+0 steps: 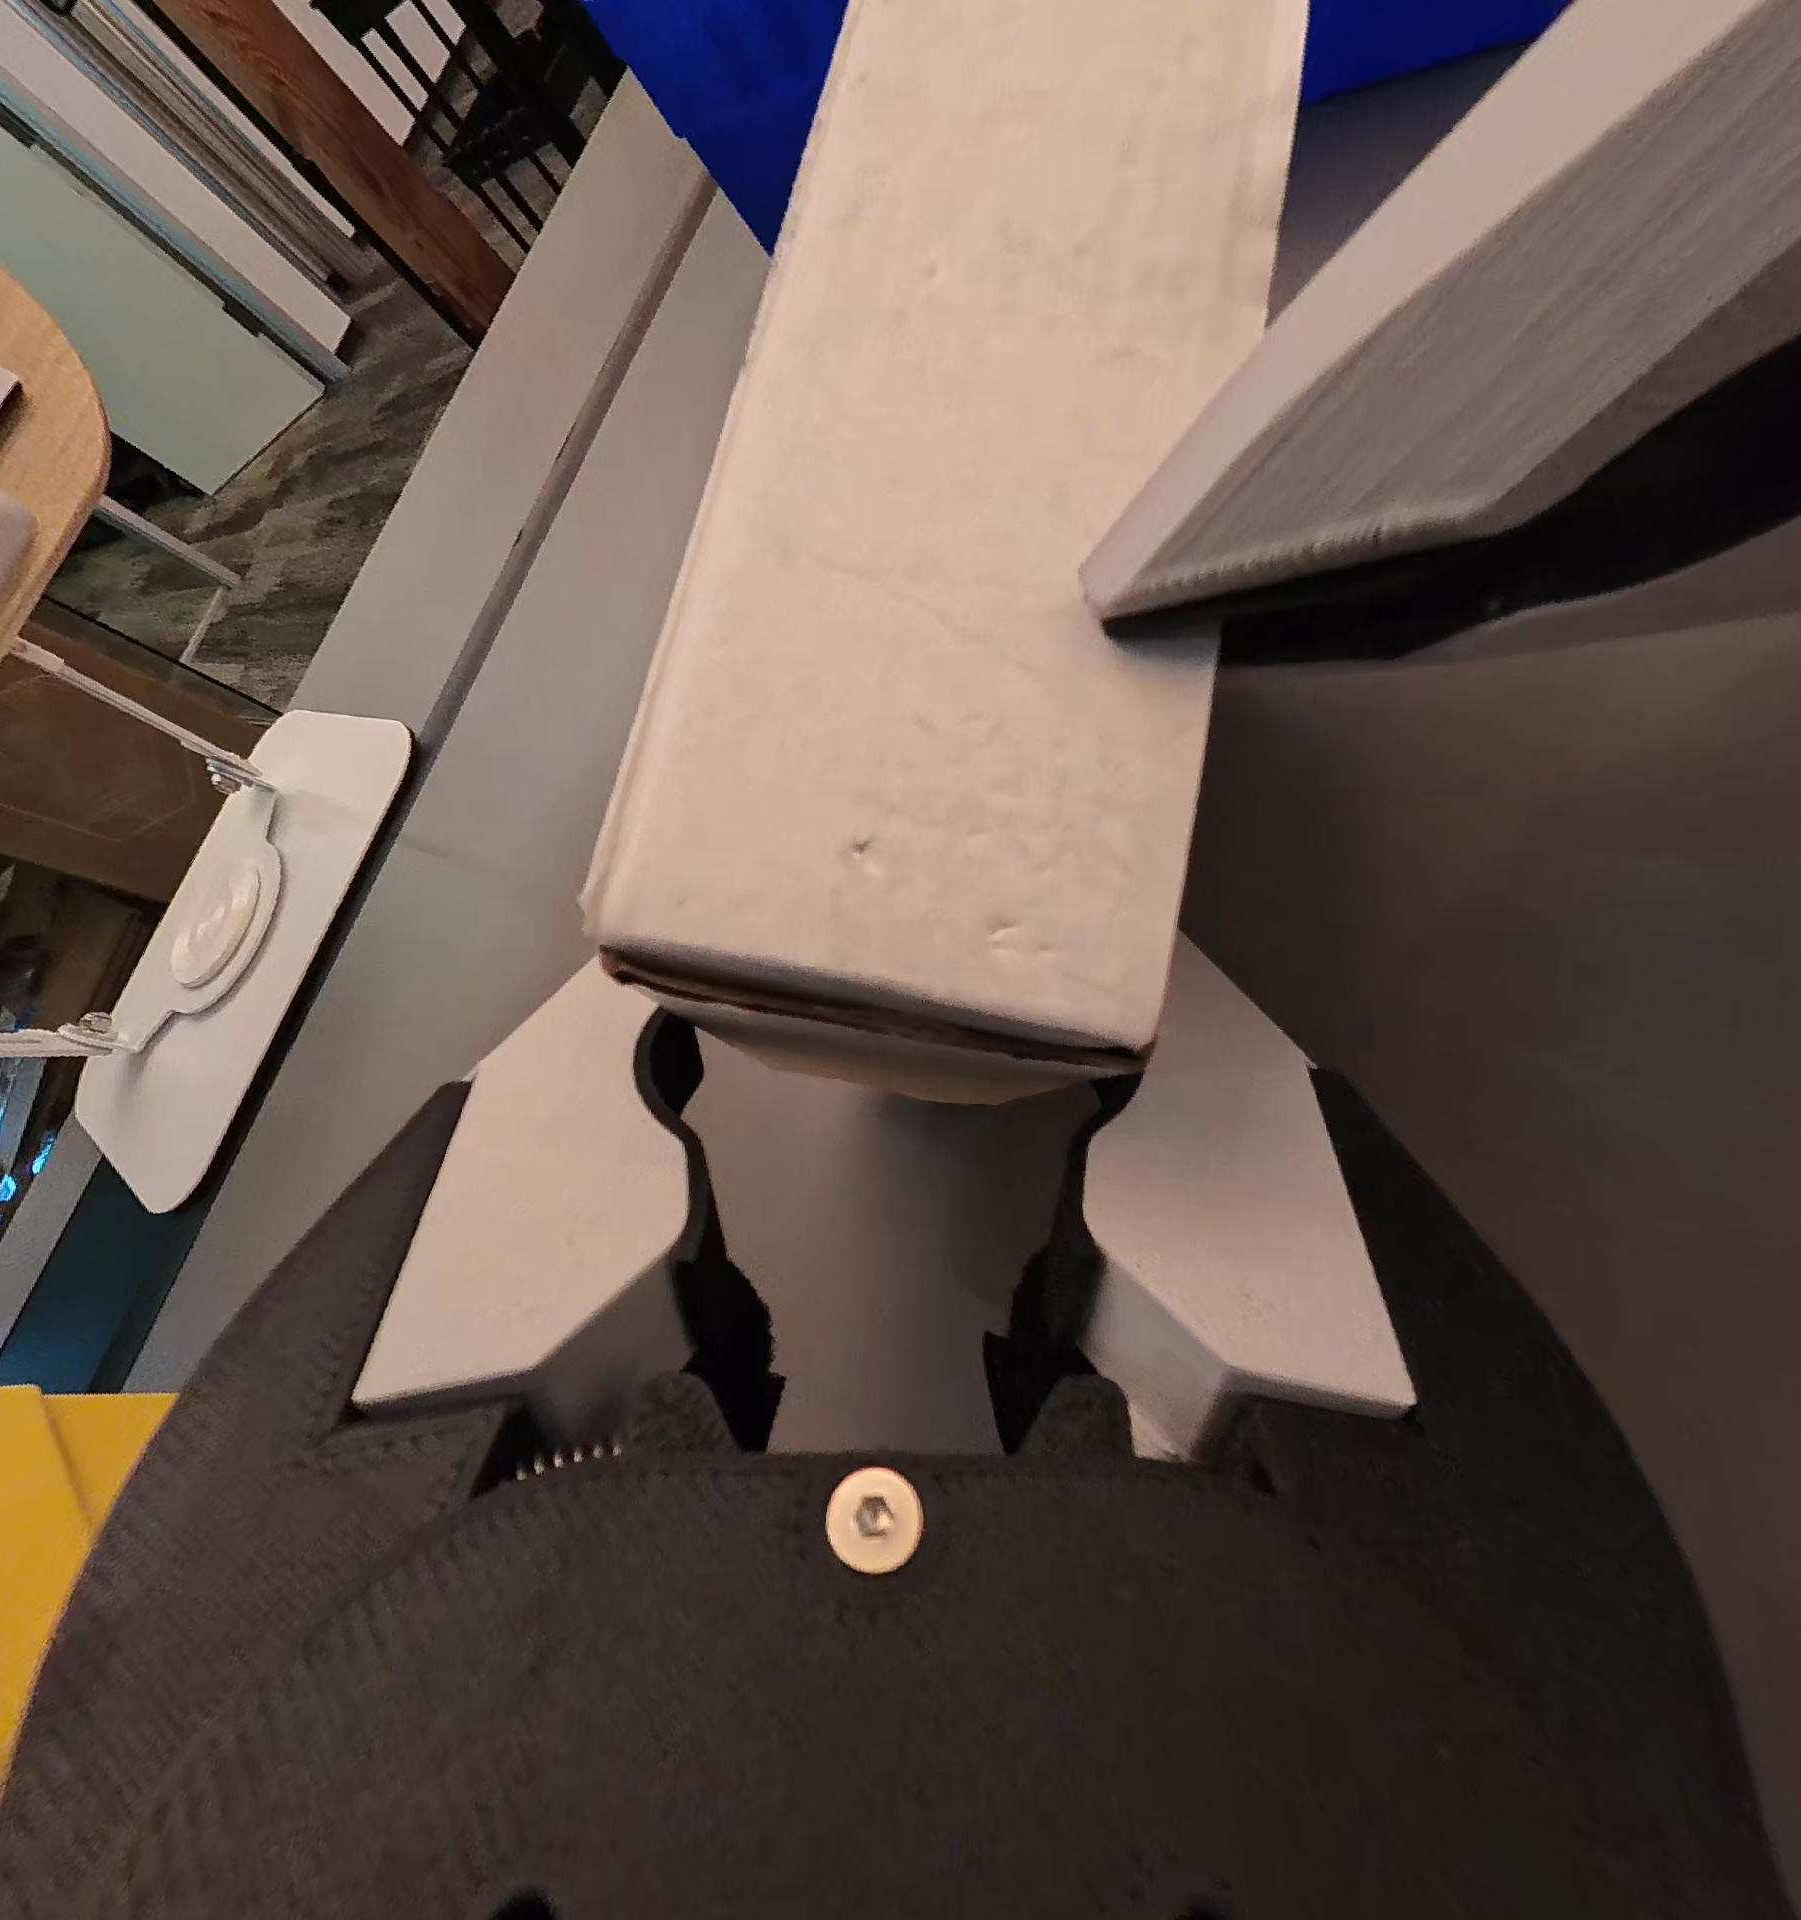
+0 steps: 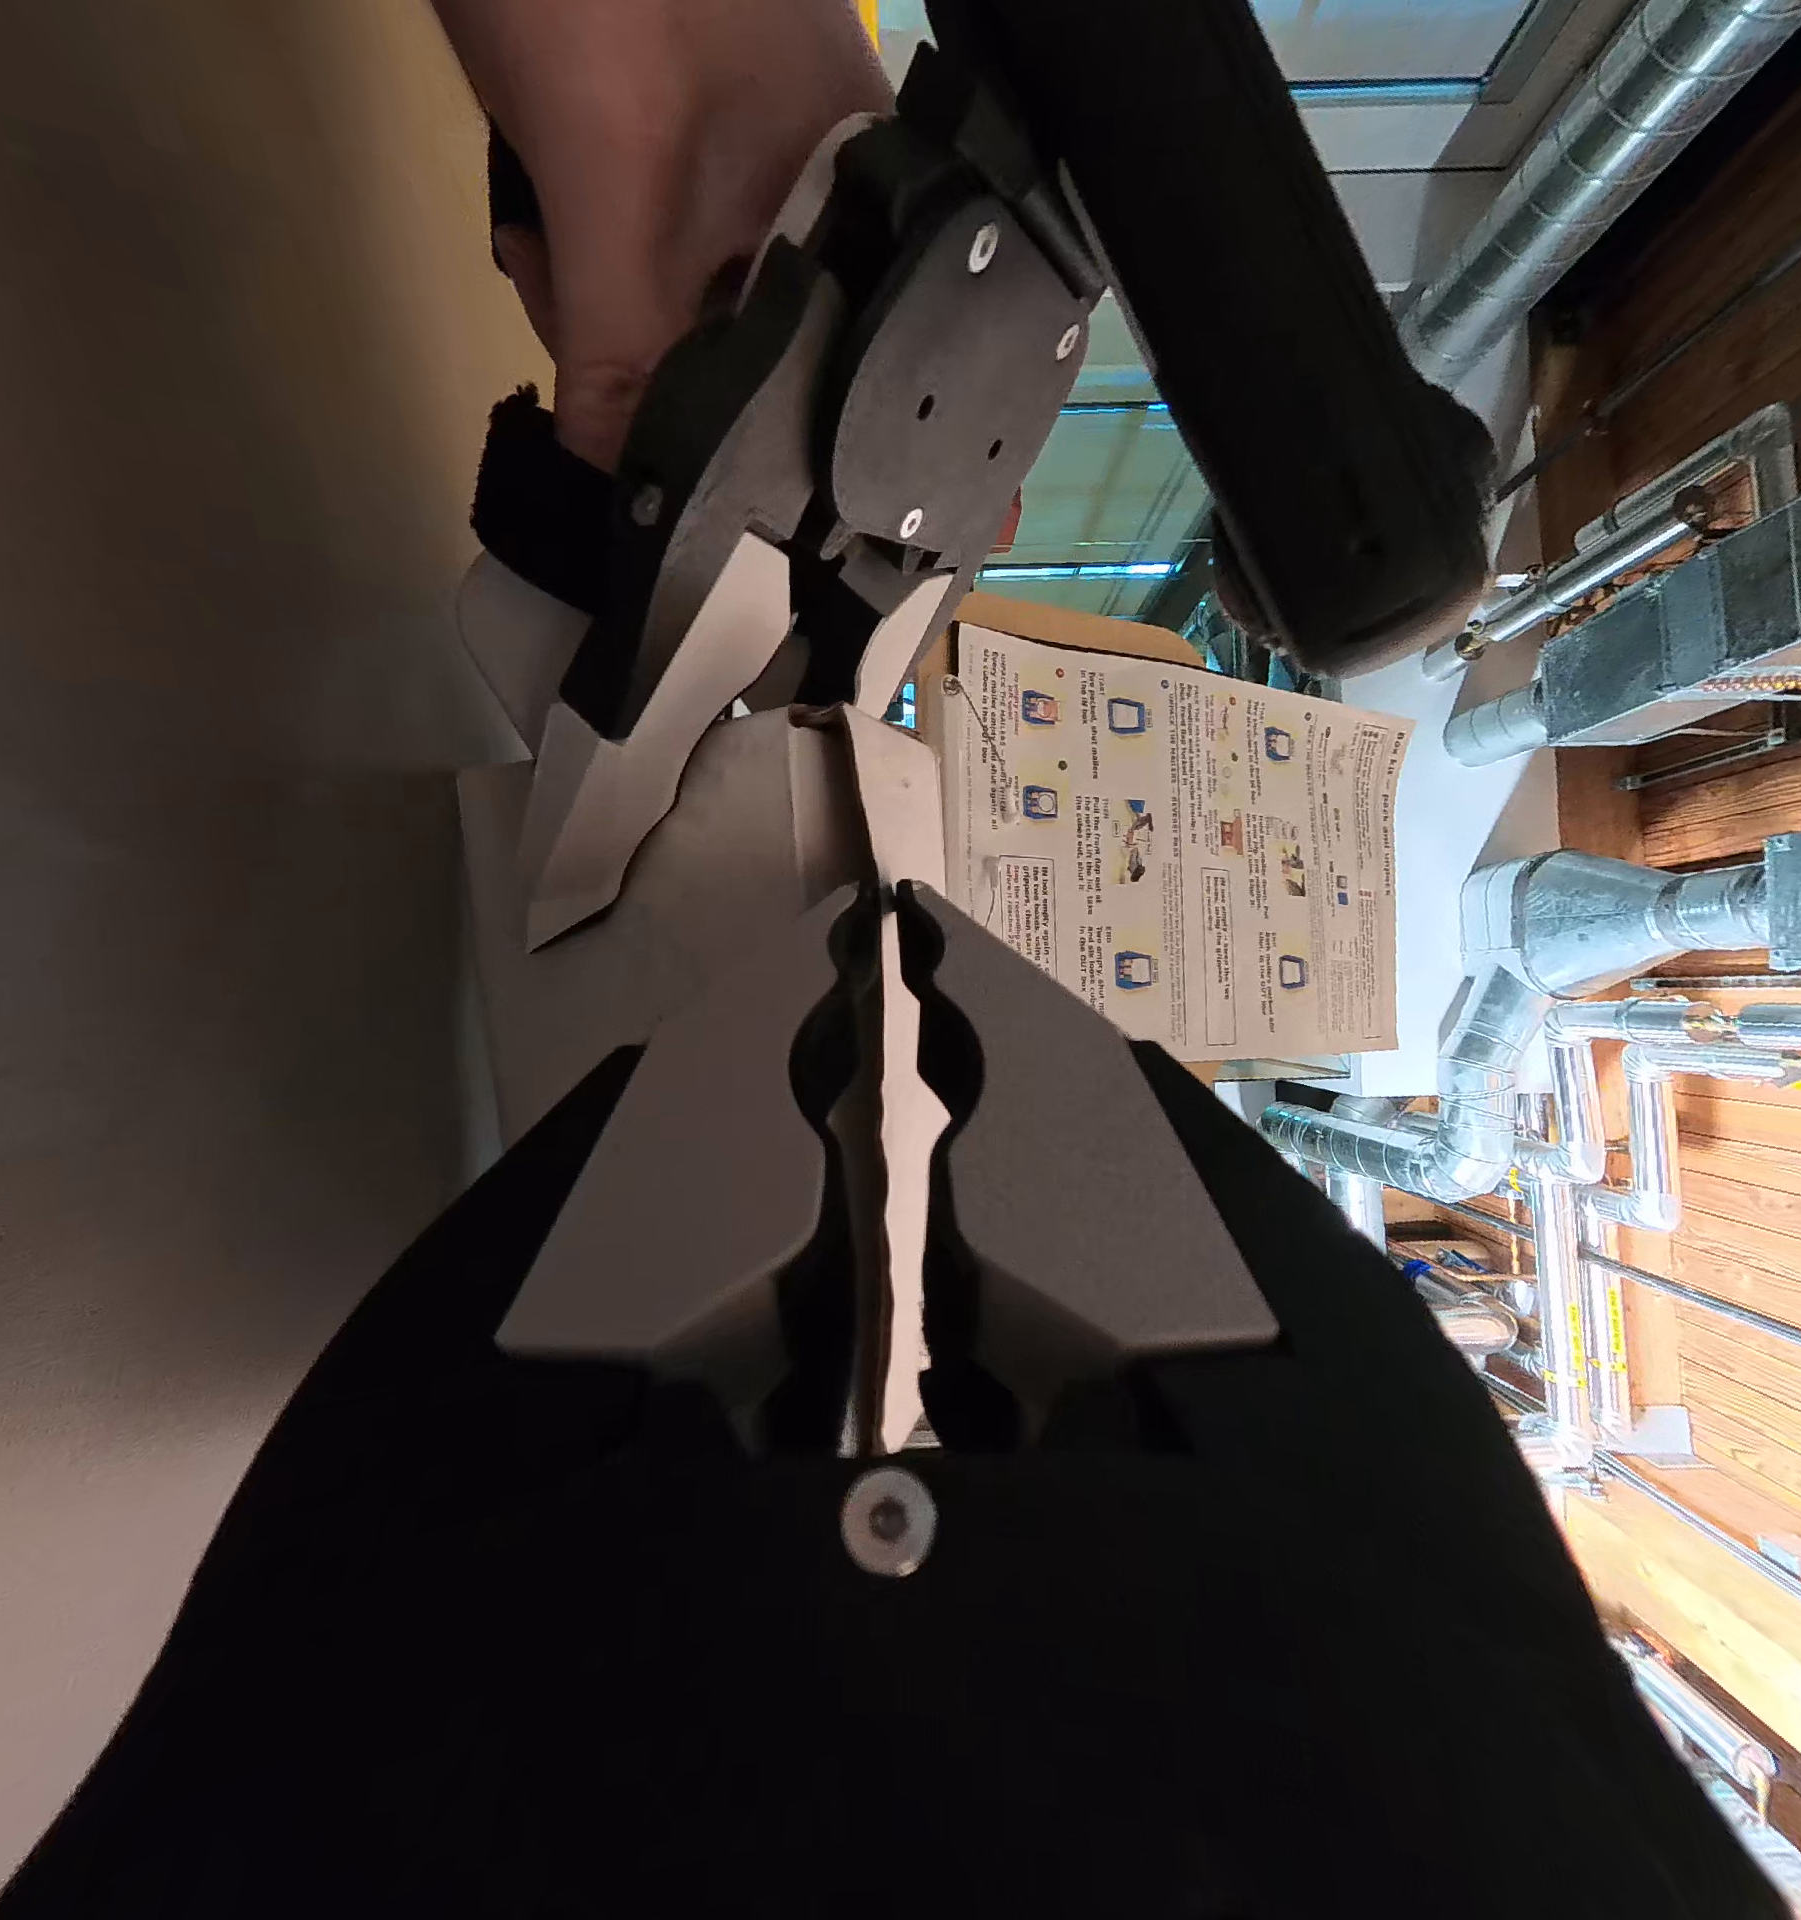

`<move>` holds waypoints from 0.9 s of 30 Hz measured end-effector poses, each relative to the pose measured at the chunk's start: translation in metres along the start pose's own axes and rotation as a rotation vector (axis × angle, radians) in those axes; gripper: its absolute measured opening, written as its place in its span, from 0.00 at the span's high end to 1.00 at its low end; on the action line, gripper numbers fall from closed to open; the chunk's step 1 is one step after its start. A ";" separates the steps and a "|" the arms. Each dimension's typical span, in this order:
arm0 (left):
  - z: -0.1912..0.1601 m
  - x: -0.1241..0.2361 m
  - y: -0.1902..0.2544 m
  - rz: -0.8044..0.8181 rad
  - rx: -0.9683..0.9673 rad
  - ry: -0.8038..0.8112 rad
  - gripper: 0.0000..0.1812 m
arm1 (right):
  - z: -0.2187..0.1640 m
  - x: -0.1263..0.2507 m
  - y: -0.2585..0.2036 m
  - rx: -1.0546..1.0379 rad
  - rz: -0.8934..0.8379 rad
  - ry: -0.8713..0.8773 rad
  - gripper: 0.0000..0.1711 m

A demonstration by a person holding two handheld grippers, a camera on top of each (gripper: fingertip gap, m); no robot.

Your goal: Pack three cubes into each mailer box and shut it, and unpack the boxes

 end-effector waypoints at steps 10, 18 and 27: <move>0.000 0.001 0.002 -0.026 0.021 0.005 0.59 | -0.009 0.000 -0.001 0.016 -0.007 0.028 0.96; 0.000 0.000 0.003 0.001 -0.013 -0.017 0.59 | -0.005 0.002 0.005 0.017 -0.022 -0.008 0.98; -0.001 0.000 0.000 0.027 -0.054 -0.039 0.59 | -0.005 0.002 0.006 -0.078 0.006 -0.008 0.98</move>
Point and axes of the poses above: each gripper's, where its closed fingertips meet, x back along the fingers, z out of its top, y = z × x across the jaws, the point moved 1 cm from there along x, back along the fingers, and after that the axes turned 3 degrees about -z, right-handed, at the moved point
